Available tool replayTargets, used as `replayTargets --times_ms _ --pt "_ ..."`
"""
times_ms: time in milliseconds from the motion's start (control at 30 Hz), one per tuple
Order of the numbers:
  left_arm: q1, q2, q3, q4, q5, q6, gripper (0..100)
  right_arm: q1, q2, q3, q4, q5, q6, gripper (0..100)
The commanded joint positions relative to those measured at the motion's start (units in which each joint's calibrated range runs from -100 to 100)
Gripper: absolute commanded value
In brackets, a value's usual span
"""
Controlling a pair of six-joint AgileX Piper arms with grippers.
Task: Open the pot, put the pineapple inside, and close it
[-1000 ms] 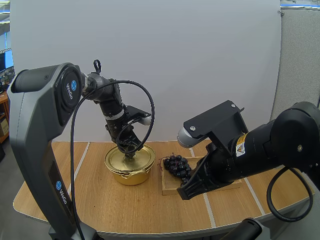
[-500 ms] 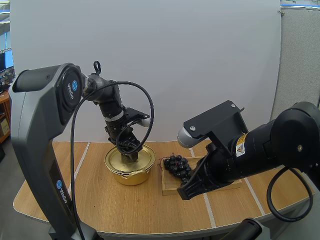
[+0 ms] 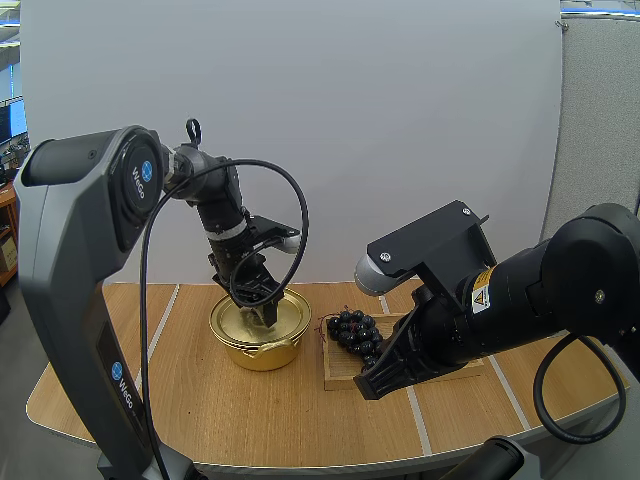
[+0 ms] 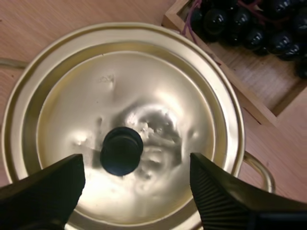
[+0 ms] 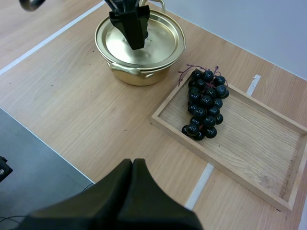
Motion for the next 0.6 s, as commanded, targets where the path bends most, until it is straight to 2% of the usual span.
replayTargets --times_ms 0,367,567 --pt "-0.11 -2.45 -3.3 0.83 2.73 -1.26 100 -0.25 -0.54 0.07 -0.03 -0.96 0.14 0" --pt "-0.11 -17.6 -17.02 2.21 2.73 -4.48 100 -0.25 -0.54 0.07 -0.02 -1.26 0.14 0" --pt "-0.11 -28.64 -18.39 4.95 2.73 -5.75 100 -0.25 -0.54 0.07 -0.02 -1.26 0.14 0"
